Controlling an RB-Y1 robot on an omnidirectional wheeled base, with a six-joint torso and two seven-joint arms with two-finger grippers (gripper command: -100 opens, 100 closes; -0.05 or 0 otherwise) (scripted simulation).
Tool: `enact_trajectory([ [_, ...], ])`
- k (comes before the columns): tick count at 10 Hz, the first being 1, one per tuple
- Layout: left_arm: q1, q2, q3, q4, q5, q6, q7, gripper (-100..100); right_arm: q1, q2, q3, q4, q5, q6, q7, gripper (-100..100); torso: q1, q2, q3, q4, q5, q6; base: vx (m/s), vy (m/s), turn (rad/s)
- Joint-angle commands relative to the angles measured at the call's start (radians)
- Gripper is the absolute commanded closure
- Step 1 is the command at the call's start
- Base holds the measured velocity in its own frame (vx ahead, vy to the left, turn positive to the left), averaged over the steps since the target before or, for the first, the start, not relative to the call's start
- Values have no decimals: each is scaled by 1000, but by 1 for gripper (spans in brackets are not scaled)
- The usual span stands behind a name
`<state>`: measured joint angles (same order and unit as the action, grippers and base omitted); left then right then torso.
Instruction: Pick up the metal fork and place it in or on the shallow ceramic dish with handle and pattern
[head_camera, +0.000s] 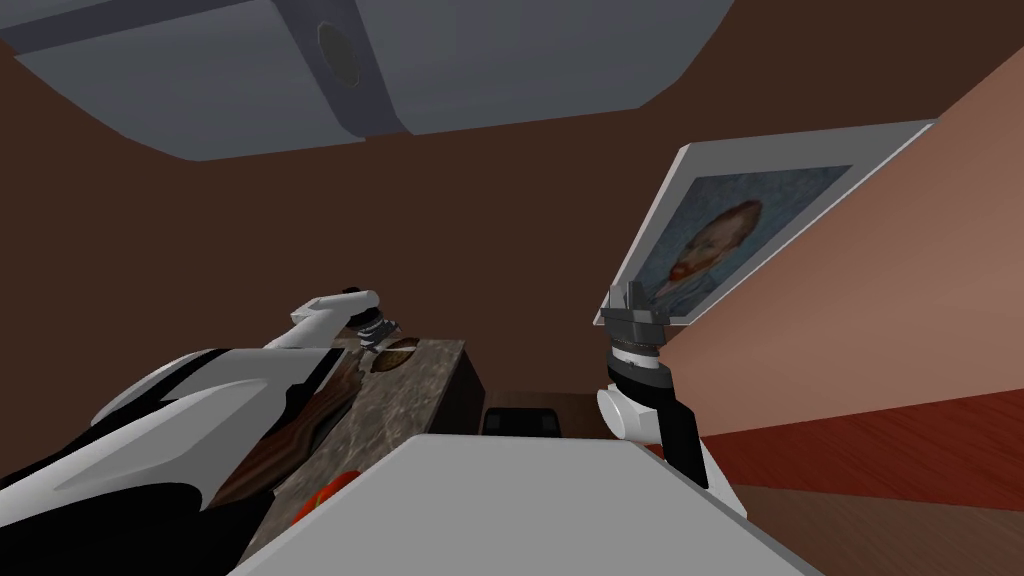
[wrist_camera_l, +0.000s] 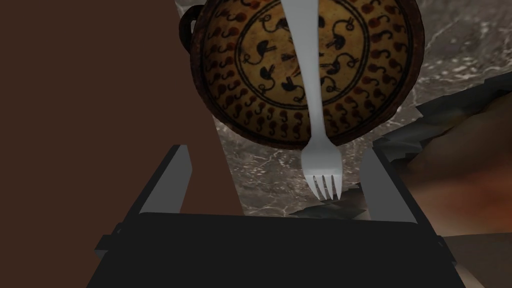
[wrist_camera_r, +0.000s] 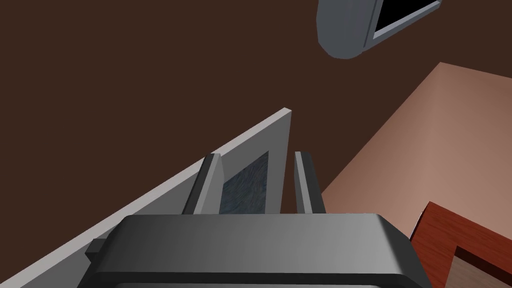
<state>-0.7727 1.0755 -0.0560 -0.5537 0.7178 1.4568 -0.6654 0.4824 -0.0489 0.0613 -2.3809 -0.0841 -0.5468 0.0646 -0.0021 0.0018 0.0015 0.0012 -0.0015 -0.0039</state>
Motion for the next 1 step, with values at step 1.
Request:
enact_trajectory([
  [1,0,0,0,0,0,0,0,0,0,0,0,0,0,0,0,0,0,0,0,0,0,0,0,0,0],
])
